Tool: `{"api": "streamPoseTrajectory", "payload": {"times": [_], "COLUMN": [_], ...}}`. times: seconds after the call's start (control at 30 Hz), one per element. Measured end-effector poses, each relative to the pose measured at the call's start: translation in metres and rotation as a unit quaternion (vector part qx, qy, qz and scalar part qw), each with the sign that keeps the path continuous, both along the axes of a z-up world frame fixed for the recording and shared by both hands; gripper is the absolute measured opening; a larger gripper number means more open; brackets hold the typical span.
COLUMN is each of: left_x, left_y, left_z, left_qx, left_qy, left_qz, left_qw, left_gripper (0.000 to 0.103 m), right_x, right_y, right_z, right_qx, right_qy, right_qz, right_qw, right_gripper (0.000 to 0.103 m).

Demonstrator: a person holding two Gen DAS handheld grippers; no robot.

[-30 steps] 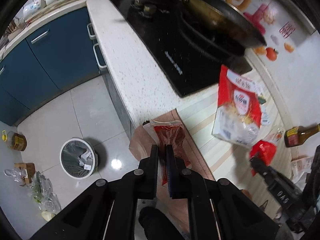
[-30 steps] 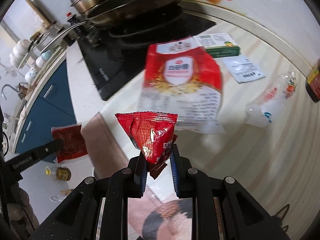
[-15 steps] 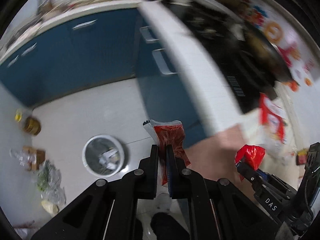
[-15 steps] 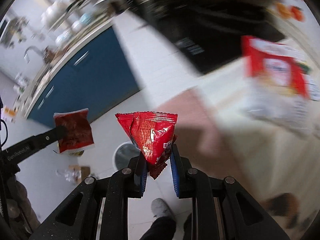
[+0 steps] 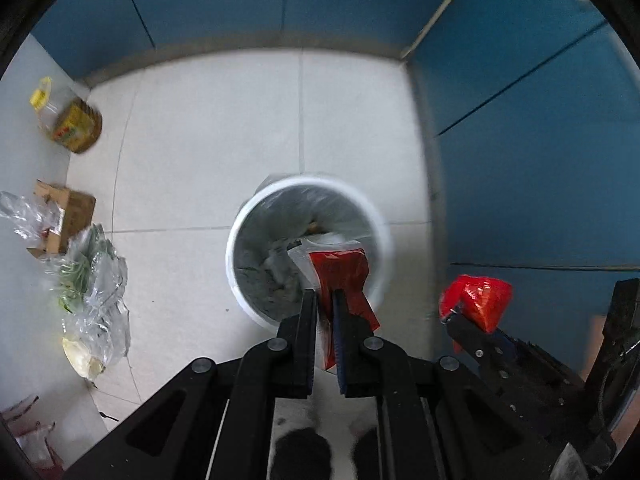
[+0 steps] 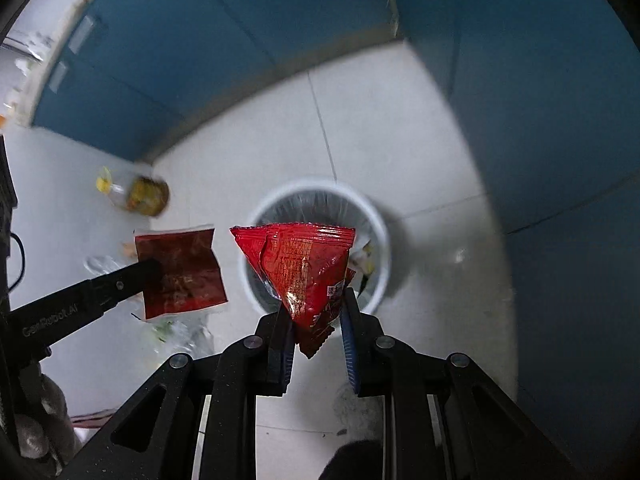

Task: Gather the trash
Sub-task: 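Carry both red packets over the floor bin with both tools, then open both tools to drop the red packets into the bin, then move both tools back toward the counter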

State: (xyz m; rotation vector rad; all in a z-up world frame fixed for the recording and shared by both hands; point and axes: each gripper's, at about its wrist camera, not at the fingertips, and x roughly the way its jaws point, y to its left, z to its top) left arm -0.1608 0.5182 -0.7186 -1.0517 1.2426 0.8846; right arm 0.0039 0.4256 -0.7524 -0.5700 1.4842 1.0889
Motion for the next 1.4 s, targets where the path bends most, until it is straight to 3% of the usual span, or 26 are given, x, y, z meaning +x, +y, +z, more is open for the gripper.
{"api": "streamPoseTrajectory", "payload": {"times": [0.03,0.13,0.2,0.23,0.3,0.37,0.4,0.53,0.63,0.77,0.9,1.13,1.4], "left_x": [-0.003,-0.014,-0.024,-0.030,-0.038,-0.042,-0.045,-0.051,-0.053,-0.055,-0.059,-0.065,-0.062], "left_y": [0.004,0.013,0.017,0.019,0.023,0.025,0.024,0.018,0.009,-0.005,-0.018,-0.043,-0.090], "left_z": [-0.021,-0.085,-0.114,-0.126,-0.140,-0.143,-0.144,-0.146,-0.132,-0.099,-0.038,0.109,0.271], "left_qx": [0.000,0.002,0.001,0.005,0.024,0.045,0.051,0.043,0.057,0.081,0.105,0.139,0.169], "left_qy": [0.011,0.043,0.059,0.068,0.075,0.079,0.078,0.081,0.088,0.098,0.094,0.068,0.033], "left_qz": [0.001,-0.001,0.003,0.007,0.010,0.013,0.013,0.019,0.020,0.015,0.023,0.044,0.026], "left_qw": [0.9999,0.9991,0.9983,0.9976,0.9968,0.9958,0.9956,0.9956,0.9943,0.9917,0.9898,0.9869,0.9847], "left_gripper": [0.012,0.013,0.013,0.016,0.036,0.094,0.103,0.103,0.103,0.103,0.103,0.103,0.103], "right_x": [-0.005,-0.015,-0.016,-0.019,-0.020,-0.022,-0.023,-0.027,-0.028,-0.030,-0.031,-0.037,-0.047], "right_y": [0.008,0.022,0.028,0.029,0.027,0.029,0.030,0.030,0.025,0.018,0.011,-0.018,-0.054], "right_z": [-0.033,-0.109,-0.143,-0.159,-0.175,-0.183,-0.185,-0.183,-0.168,-0.128,-0.066,0.093,0.289], "right_qx": [-0.010,-0.040,-0.058,-0.068,-0.074,-0.076,-0.075,-0.071,-0.063,-0.047,-0.034,0.004,0.067], "right_qy": [0.001,0.002,0.000,0.000,-0.009,-0.018,-0.021,-0.052,-0.087,-0.121,-0.133,-0.156,-0.191], "right_qz": [0.007,0.033,0.045,0.051,0.060,0.067,0.072,0.089,0.084,0.079,0.073,0.067,0.072], "right_qw": [1.000,0.999,0.997,0.996,0.995,0.995,0.994,0.992,0.991,0.988,0.988,0.985,0.977], "right_gripper": [0.022,0.023,0.025,0.032,0.049,0.075,0.080,0.103,0.103,0.103,0.103,0.103,0.103]}}
